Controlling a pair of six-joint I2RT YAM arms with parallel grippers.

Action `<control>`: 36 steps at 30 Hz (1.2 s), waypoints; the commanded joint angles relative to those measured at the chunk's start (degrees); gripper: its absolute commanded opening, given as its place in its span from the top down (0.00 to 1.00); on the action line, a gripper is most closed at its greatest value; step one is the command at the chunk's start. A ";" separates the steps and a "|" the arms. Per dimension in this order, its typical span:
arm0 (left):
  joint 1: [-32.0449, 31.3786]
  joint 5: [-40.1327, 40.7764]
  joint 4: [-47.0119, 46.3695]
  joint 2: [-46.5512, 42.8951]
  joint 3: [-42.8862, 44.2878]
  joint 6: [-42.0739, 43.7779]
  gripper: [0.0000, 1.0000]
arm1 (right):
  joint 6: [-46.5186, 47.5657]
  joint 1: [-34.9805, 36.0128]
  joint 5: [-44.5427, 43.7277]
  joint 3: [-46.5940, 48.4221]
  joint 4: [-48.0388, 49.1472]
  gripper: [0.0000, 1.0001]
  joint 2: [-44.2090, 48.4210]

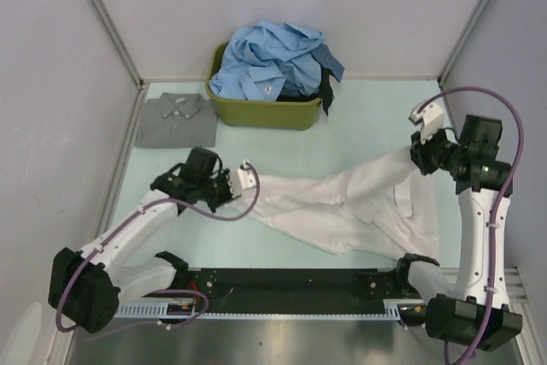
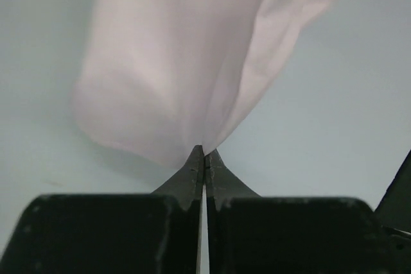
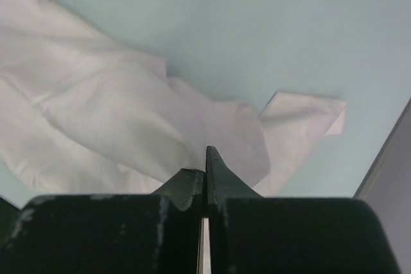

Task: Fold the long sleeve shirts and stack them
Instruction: Flatten the shirt out

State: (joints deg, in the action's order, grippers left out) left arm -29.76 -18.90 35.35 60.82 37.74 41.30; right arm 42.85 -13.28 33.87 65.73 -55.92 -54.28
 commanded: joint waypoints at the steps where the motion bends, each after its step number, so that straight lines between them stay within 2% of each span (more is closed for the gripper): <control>1: 8.12 -4.30 8.14 1.66 14.70 -0.95 1.00 | -15.99 -0.43 0.85 8.69 15.47 1.00 -3.98; 2: 11.18 -4.92 9.46 2.98 21.35 -1.48 1.00 | -18.22 -0.43 1.02 10.62 17.41 1.00 -6.43; 6: 15.77 -5.02 12.20 9.75 37.82 -5.96 1.00 | -27.46 -0.43 0.59 19.59 27.33 1.00 -11.80; 8: 16.31 -2.21 11.58 11.60 45.71 -8.07 1.00 | -30.89 -0.34 0.24 25.13 29.89 1.00 -13.47; 12: 16.31 3.15 9.13 12.66 55.06 -11.14 1.00 | -34.06 -0.34 -1.61 31.73 36.65 1.00 -15.68; 15: 16.31 7.72 5.26 11.35 58.32 -12.38 1.00 | -34.85 -0.34 -3.63 32.44 41.93 1.00 -14.89; 20: 16.31 10.46 0.34 6.44 60.09 -11.24 1.00 | -33.98 -0.43 -6.44 32.97 47.65 1.00 -11.64; 26: 16.22 11.51 -1.69 -1.83 60.00 -8.78 1.00 | -32.92 -0.43 -13.81 33.23 53.36 1.00 -2.25; 30: 16.22 10.64 -2.92 -9.55 59.73 -9.13 1.00 | -32.57 -0.43 -17.95 34.98 54.78 1.00 3.65; 36: 16.22 9.84 -3.45 -14.93 63.24 -11.23 1.00 | -28.79 -0.43 -19.89 43.76 53.55 1.00 7.43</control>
State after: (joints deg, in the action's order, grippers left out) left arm -13.76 -11.09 34.35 48.36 97.27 31.46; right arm 10.68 -13.37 20.84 103.09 -7.09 -48.36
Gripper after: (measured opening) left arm 0.006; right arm 0.009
